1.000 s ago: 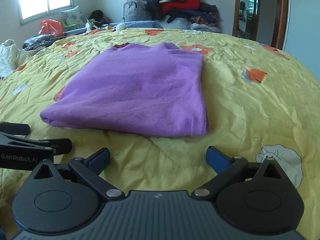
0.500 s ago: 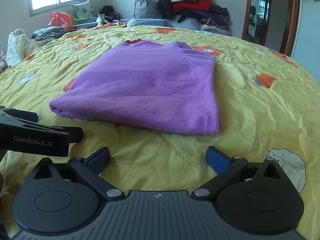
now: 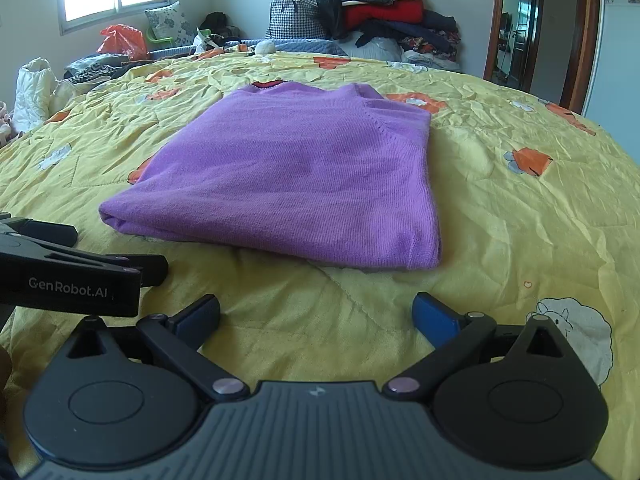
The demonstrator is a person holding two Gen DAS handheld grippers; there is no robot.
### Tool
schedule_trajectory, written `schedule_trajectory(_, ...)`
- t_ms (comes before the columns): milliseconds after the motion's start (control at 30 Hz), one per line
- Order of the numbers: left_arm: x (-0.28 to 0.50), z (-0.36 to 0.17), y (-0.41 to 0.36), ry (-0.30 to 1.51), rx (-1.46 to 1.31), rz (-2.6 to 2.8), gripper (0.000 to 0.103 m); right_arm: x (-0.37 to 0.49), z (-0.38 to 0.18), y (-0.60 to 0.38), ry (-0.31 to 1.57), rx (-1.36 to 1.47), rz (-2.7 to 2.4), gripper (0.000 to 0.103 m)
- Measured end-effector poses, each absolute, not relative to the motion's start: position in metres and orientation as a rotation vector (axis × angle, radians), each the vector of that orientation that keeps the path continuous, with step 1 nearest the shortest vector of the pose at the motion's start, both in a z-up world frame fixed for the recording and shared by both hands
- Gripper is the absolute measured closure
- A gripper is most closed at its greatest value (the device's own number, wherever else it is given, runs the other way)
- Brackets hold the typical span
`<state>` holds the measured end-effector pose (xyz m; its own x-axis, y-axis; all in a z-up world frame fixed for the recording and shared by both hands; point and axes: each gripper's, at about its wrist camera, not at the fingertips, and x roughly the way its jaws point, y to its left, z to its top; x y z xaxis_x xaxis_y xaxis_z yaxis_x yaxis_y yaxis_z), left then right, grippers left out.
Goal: Fold small clothes
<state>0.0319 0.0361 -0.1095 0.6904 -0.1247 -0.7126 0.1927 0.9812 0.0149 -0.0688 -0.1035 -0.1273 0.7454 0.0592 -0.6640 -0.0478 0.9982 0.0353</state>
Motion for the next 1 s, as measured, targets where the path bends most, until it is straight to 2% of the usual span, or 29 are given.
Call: schedule_trajectory(1000, 0.0319, -0.109, 0.0364, 0.797, 0.094, -0.186, 0.0, -0.0688, -0.1274, -0.1032, 0.727, 0.017, 0.058, 0.0)
